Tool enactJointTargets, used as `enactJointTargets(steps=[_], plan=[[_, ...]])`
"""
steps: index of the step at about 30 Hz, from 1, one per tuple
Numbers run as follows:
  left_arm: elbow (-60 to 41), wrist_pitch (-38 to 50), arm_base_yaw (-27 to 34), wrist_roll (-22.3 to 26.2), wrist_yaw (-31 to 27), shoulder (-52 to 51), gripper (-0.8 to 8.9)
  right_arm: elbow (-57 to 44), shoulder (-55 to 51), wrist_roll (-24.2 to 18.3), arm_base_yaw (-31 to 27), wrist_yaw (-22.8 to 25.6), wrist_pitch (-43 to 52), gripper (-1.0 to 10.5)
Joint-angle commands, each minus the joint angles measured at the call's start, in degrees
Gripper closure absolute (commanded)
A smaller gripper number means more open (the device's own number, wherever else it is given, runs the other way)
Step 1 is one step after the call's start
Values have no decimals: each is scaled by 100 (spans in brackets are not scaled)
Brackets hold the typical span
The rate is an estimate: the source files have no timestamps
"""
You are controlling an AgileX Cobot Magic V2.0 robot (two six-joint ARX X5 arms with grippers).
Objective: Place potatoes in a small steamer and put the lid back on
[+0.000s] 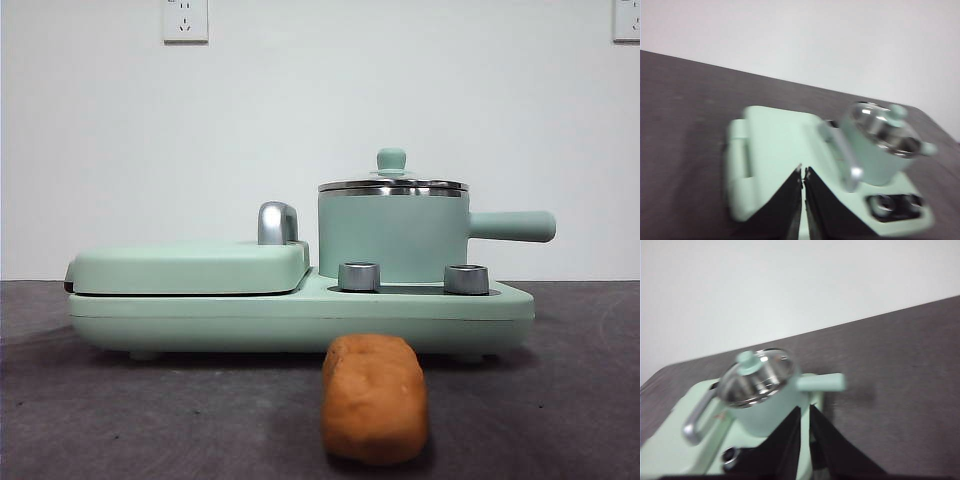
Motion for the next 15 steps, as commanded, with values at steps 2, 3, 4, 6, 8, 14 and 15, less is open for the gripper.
enactJointTargets(steps=[2,3,4,6,8,14,15], plan=[[704,-131,-111,94,579,638,803,702,511,-431,-2,-656,-372,922],[887,-162,-149,149,800,822,803,887,673,-544,-2,-946,-479,922],[1019,-170,-177,164,984,964,803,1021,796,-632,-2,-1178,-555,922],[1285,-184,-245,164,1419,1270,803,1268,1040,-831,-2,-1624,-699,922],[1482,-247,-302,179,1718,1497,803,1410,1231,-925,-2,-1871,-782,921],[1770,-264,-483,205,2253,1989,802,1521,1550,-992,-2,-2627,-780,921],[1770,-254,-509,227,2253,2028,796,1521,1578,-992,-2,-2627,-782,921]])
